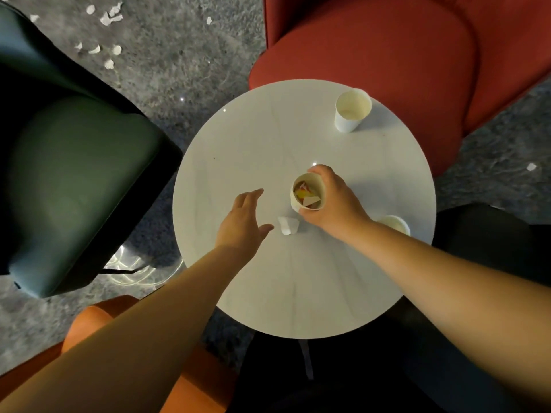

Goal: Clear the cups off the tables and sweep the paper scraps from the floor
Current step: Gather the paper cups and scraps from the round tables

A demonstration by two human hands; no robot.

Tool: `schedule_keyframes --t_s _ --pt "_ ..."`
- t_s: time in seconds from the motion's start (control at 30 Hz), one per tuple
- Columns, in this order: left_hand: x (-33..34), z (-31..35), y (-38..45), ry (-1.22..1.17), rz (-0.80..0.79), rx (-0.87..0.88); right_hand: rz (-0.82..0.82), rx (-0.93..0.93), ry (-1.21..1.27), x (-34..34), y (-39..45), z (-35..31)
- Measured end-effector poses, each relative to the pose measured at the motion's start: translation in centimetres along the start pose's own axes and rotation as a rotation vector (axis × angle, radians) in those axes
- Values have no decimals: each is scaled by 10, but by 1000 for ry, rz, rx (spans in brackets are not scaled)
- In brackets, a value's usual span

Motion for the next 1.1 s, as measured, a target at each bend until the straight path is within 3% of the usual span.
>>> schedule_keyframes --t_s 0.2,0.47,0.8,1.1 --pt "20 47 1 -31 -56 147 237 4 143 -86 -31 -2" --pt "39 95 14 52 -185 218 286 132 166 -144 -103 40" --pt "46 95 36 169 -181 194 219 168 103 -103 -109 82" --pt "76 121 53 130 -172 319 194 165 26 -78 -104 112"
Point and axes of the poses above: each hand's wrist, its own y-axis towards the middle knuckle, its own x-axis out of the palm, z = x × y, the point moved 6 cm from there along y, towards the middle knuckle, and after that the axes turned 2 degrees about z, right-handed, at the moved point
